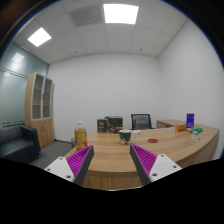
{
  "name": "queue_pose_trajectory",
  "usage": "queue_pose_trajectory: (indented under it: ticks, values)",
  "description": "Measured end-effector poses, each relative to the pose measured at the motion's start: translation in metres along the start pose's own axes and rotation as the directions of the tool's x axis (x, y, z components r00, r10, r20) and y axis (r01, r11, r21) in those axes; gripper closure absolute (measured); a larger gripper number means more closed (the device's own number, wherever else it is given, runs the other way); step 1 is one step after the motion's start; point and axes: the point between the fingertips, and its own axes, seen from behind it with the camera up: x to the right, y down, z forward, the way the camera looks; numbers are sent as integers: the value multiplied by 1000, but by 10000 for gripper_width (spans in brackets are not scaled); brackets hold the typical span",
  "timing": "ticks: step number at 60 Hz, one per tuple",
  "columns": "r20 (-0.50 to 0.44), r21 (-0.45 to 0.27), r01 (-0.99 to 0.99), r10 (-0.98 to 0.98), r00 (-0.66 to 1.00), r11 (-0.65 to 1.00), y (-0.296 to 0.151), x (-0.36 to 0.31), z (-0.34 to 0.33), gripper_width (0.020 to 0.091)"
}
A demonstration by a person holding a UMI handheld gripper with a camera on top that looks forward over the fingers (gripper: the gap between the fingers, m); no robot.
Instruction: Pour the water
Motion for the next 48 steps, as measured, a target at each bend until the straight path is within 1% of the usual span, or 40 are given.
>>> queue_pose_trajectory:
  ticks: [13,18,22,28,35,41,44,48]
  values:
    - [54,-6,-8,9,999,1000,4,-20,9,301]
    - [84,-19,-1,2,996,1000,10,-40,22,297]
    - [110,-13,-10,11,994,1000,14,-64,40,298]
    - [136,-11,1,0,991,1000,21,-105,81,297]
    - [139,-15,12,-10,990,1000,29,-142,147,308]
    - [121,-40,-10,15,993,999,35,-164,206,310]
    - [106,-58,15,-8,994,998,43,-170,232,310]
    - [77,-65,48,-43,996,997,47,-171,261,302]
